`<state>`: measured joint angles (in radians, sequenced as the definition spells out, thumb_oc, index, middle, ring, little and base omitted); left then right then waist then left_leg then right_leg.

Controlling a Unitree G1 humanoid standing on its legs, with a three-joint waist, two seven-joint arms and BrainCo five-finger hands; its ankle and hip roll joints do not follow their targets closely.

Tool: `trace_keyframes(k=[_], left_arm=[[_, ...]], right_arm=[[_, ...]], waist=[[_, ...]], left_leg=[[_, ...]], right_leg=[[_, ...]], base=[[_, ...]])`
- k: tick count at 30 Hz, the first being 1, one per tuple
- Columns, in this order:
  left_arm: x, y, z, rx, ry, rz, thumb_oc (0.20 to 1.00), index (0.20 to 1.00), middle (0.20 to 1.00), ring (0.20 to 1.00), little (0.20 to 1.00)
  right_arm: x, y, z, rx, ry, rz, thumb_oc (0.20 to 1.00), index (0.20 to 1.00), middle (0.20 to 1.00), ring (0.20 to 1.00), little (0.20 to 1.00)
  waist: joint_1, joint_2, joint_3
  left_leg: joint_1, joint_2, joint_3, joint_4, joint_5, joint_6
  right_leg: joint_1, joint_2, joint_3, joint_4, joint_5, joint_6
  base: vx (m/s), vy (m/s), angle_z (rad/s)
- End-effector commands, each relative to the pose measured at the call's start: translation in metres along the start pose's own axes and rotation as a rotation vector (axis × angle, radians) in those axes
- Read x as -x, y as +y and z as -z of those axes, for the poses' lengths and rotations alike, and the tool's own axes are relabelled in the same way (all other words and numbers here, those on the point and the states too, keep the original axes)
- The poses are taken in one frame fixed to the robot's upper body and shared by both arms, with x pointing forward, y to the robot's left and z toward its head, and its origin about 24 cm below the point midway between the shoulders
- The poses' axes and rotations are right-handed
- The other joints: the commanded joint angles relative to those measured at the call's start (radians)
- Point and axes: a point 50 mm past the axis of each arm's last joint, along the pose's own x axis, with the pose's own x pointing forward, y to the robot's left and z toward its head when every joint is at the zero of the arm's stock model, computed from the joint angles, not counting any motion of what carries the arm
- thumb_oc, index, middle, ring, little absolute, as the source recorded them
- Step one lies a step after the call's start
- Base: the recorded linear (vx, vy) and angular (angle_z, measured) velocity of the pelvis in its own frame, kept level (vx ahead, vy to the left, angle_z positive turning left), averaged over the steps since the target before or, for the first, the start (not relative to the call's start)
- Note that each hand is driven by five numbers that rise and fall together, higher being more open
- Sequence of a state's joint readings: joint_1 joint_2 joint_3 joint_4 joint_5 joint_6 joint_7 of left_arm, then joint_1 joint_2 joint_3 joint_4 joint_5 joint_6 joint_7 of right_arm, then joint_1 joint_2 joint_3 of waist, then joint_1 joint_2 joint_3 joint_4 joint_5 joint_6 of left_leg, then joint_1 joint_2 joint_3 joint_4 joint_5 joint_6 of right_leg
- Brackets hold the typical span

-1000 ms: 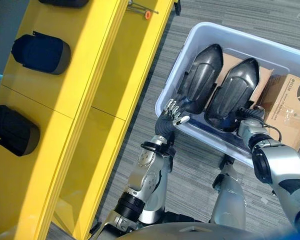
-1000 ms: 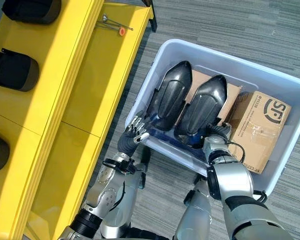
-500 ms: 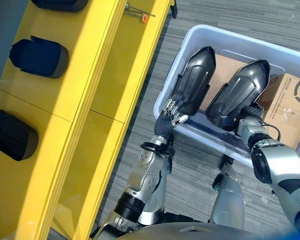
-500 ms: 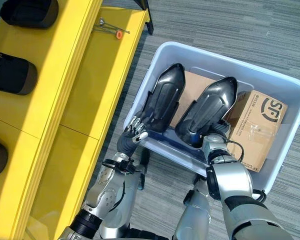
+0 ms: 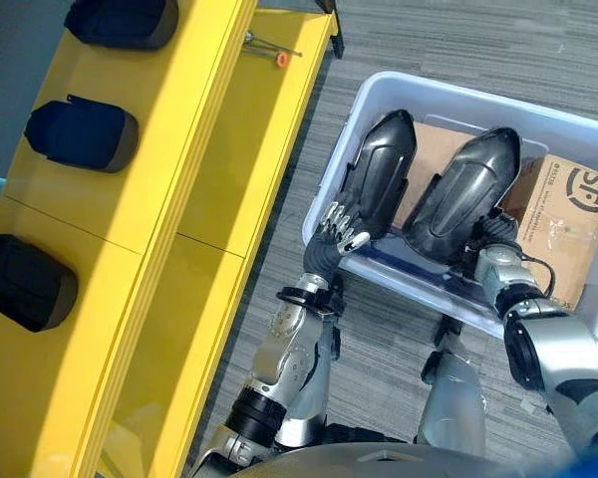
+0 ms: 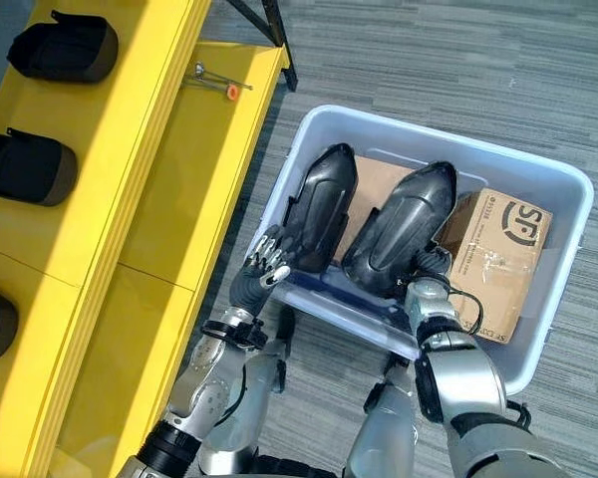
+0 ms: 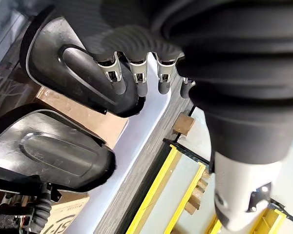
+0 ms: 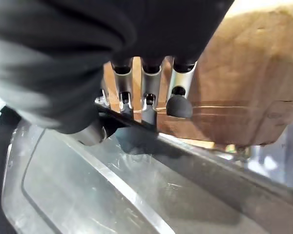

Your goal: Move parts from the plastic box to the shelf.

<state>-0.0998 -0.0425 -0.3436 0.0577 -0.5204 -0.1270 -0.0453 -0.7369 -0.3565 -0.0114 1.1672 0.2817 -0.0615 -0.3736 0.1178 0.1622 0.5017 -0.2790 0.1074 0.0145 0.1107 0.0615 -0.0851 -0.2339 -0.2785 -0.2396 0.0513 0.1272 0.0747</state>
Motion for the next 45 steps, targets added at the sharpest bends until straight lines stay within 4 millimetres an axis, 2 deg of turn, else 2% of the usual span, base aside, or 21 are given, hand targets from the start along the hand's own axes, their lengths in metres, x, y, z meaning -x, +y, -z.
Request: trace_keyframes(k=[1,6,10,11,16,21,23,25,30,31,37,39,43,44,45], left_arm=[[0.005,-0.011,-0.031,-0.004,-0.174,0.049,1.000,1.000,1.000,1.000,1.000],[0.012,0.011,-0.038,-0.098,-0.176,-0.012,1.000,1.000,1.000,1.000,1.000],[0.016,0.019,-0.042,-0.126,-0.184,-0.044,1.000,1.000,1.000,1.000,1.000],[0.018,0.021,-0.045,-0.142,-0.191,-0.052,1.000,1.000,1.000,1.000,1.000],[0.023,0.029,-0.046,-0.160,-0.188,-0.081,1.000,1.000,1.000,1.000,1.000],[0.027,0.036,-0.046,-0.172,-0.182,-0.095,1.000,1.000,1.000,1.000,1.000],[0.027,0.038,-0.047,-0.184,-0.179,-0.095,1.000,1.000,1.000,1.000,1.000],[0.028,0.038,-0.047,-0.186,-0.177,-0.097,1.000,1.000,1.000,1.000,1.000],[0.034,0.042,-0.041,-0.189,-0.143,-0.108,1.000,1.000,1.000,1.000,1.000],[0.034,0.041,-0.038,-0.189,-0.127,-0.100,1.000,1.000,1.000,1.000,1.000],[0.038,0.042,-0.031,-0.177,-0.092,-0.104,1.000,1.000,1.000,1.000,1.000],[0.041,0.043,-0.026,-0.166,-0.074,-0.111,1.000,1.000,1.000,1.000,1.000],[0.042,0.043,-0.023,-0.151,-0.065,-0.114,1.000,1.000,1.000,1.000,1.000],[0.067,0.078,-0.016,-0.166,0.024,-0.236,1.000,1.000,1.000,1.000,1.000],[0.068,0.076,-0.014,-0.158,0.025,-0.239,1.000,1.000,1.000,1.000,1.000]], right_arm=[[0.002,0.002,-0.030,-0.039,-0.177,-0.054,0.200,0.200,0.200,0.200,0.200],[0.036,0.025,-0.044,-0.133,-0.330,-0.234,0.200,0.200,0.200,0.200,0.200],[0.054,0.031,-0.053,-0.120,-0.398,-0.274,0.200,0.200,0.200,0.200,0.200],[0.060,0.032,-0.058,-0.101,-0.428,-0.286,0.200,0.200,0.200,0.200,0.200],[0.068,0.022,-0.060,-0.092,-0.467,-0.275,0.200,0.200,0.200,0.200,0.200],[0.077,0.016,-0.066,-0.098,-0.523,-0.301,0.200,0.200,0.200,0.200,0.200],[0.078,0.007,-0.068,-0.083,-0.553,-0.289,0.200,0.200,0.200,0.200,0.200],[0.081,0.008,-0.067,-0.110,-0.552,-0.311,0.200,0.200,0.200,0.200,0.200],[0.087,-0.007,-0.068,-0.053,-0.615,-0.310,0.200,0.200,0.200,0.200,0.200],[0.087,-0.009,-0.067,-0.071,-0.618,-0.311,0.200,0.200,0.200,0.200,0.200],[0.094,-0.012,-0.071,-0.132,-0.650,-0.337,0.200,0.200,0.200,0.200,0.200],[0.097,-0.010,-0.069,-0.180,-0.641,-0.351,0.200,0.200,0.200,0.200,0.200],[0.098,-0.007,-0.066,-0.246,-0.620,-0.356,0.200,0.200,0.200,0.200,0.200],[0.122,0.052,0.023,-0.587,-0.229,-0.650,0.200,0.200,0.200,0.200,0.200],[0.123,0.053,0.023,-0.574,-0.232,-0.667,0.200,0.200,0.200,0.200,0.200]], waist=[[-0.015,-0.011,0.018],[-0.077,-0.070,0.018],[-0.109,-0.081,0.018],[-0.118,-0.084,0.018],[-0.132,-0.096,0.018],[-0.146,-0.101,0.018],[-0.160,-0.103,0.018],[-0.164,-0.105,0.018],[-0.181,-0.112,-0.040],[-0.187,-0.110,-0.070],[-0.190,-0.104,-0.142],[-0.190,-0.102,-0.183],[-0.188,-0.102,-0.219],[-0.117,-0.203,-0.402],[-0.115,-0.208,-0.392]], left_leg=[[0.081,0.148,0.022,-0.006,-0.004,-0.093],[0.124,0.151,0.045,-0.040,-0.005,-0.084],[0.182,0.145,0.067,-0.075,-0.009,-0.055],[0.213,0.136,0.076,-0.110,-0.018,-0.036],[0.306,0.127,0.102,-0.194,-0.007,-0.023],[0.347,0.134,0.102,-0.198,-0.004,-0.012],[0.391,0.138,0.104,-0.198,-0.010,-0.006],[0.404,0.138,0.104,-0.198,-0.013,-0.004],[0.415,0.143,0.105,-0.198,-0.023,0.005],[0.412,0.146,0.105,-0.198,-0.021,0.010],[0.410,0.152,0.104,-0.198,-0.011,0.014],[0.416,0.153,0.104,-0.198,-0.011,0.017],[0.424,0.154,0.109,-0.198,-0.010,0.017],[0.368,0.123,0.109,-0.190,0.033,0.049],[0.369,0.121,0.110,-0.183,0.034,0.046]], right_leg=[[0.090,-0.095,0.079,-0.040,-0.057,-0.030],[0.096,-0.075,0.091,-0.035,-0.057,-0.020],[0.119,-0.059,0.095,-0.033,-0.059,-0.014],[0.129,-0.047,0.098,-0.032,-0.061,-0.015],[0.161,-0.035,0.114,-0.022,-0.060,-0.016],[0.189,-0.013,0.122,-0.016,-0.048,-0.022],[0.232,-0.003,0.122,-0.017,-0.047,-0.024],[0.248,0.001,0.121,-0.022,-0.047,-0.027],[0.276,0.021,0.123,-0.036,-0.045,-0.034],[0.281,0.030,0.124,-0.047,-0.044,-0.038],[0.296,0.044,0.126,-0.077,-0.037,-0.046],[0.314,0.048,0.121,-0.100,-0.037,-0.048],[0.327,0.048,0.118,-0.119,-0.036,-0.049],[0.346,0.170,0.196,-0.139,-0.052,-0.030],[0.355,0.173,0.190,-0.139,-0.047,-0.028]], base=[[0.00,-0.063,-0.13],[0.00,-0.085,-0.17],[0.02,-0.066,-0.24],[0.02,-0.027,-0.18],[0.03,-0.051,-0.07],[0.01,-0.079,-0.05],[0.04,-0.113,0.00],[0.03,-0.092,0.00],[0.05,-0.100,-0.02],[0.05,-0.095,0.01],[0.03,-0.085,-0.05],[0.04,-0.110,-0.03],[0.01,-0.052,-0.02],[0.04,-0.099,-0.29],[0.05,-0.097,-0.38]])
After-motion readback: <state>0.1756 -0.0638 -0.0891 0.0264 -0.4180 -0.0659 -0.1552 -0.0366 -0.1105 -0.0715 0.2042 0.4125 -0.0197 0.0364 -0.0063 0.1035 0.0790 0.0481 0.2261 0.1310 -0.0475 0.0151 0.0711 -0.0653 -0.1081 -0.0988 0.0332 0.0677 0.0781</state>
